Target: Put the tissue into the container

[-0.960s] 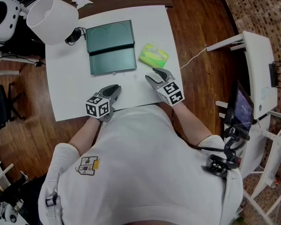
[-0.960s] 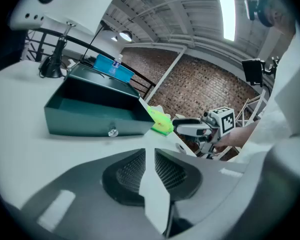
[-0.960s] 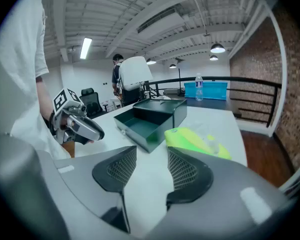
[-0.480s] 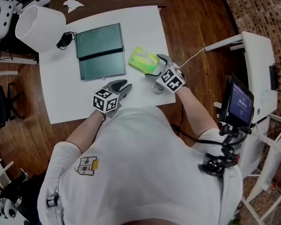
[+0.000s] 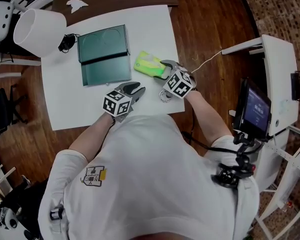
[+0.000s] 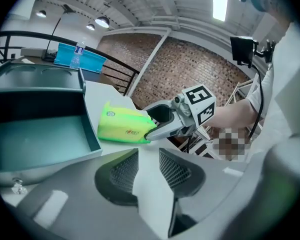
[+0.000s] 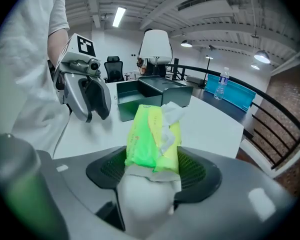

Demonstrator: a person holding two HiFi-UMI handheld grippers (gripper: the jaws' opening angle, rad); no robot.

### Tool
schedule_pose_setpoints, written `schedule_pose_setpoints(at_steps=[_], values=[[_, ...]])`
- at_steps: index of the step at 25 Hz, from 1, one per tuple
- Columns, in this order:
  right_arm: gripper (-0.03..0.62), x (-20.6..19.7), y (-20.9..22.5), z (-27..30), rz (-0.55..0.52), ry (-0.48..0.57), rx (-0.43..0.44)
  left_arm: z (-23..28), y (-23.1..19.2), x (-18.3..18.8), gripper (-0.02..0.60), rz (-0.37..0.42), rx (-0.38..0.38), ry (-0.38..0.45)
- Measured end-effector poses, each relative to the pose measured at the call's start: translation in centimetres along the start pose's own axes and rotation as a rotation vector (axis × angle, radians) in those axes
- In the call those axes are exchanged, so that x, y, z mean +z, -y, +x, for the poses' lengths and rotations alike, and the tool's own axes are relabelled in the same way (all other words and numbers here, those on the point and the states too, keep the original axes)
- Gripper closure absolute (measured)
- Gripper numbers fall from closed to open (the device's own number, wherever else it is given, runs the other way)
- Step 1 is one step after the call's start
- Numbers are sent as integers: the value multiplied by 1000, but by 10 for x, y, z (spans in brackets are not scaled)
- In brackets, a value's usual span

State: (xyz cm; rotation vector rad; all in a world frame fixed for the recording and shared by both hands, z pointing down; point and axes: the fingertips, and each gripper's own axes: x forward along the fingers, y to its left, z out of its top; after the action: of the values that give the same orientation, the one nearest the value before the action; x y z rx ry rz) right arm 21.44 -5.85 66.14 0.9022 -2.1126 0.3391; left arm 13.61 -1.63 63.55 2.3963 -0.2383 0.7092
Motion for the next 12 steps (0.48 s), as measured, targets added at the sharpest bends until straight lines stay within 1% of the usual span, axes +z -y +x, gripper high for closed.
schedule_pose_setpoints(at_steps=[5, 9, 12], values=[[301, 14, 1, -17, -34, 24, -17, -6, 8, 6, 476, 21, -15, 21], [299, 48, -10, -36, -130, 68, 5, -18, 12, 12, 474, 23, -20, 69], [299, 79, -21, -36, -201, 90, 29, -32, 8, 12, 475, 16, -4, 100]])
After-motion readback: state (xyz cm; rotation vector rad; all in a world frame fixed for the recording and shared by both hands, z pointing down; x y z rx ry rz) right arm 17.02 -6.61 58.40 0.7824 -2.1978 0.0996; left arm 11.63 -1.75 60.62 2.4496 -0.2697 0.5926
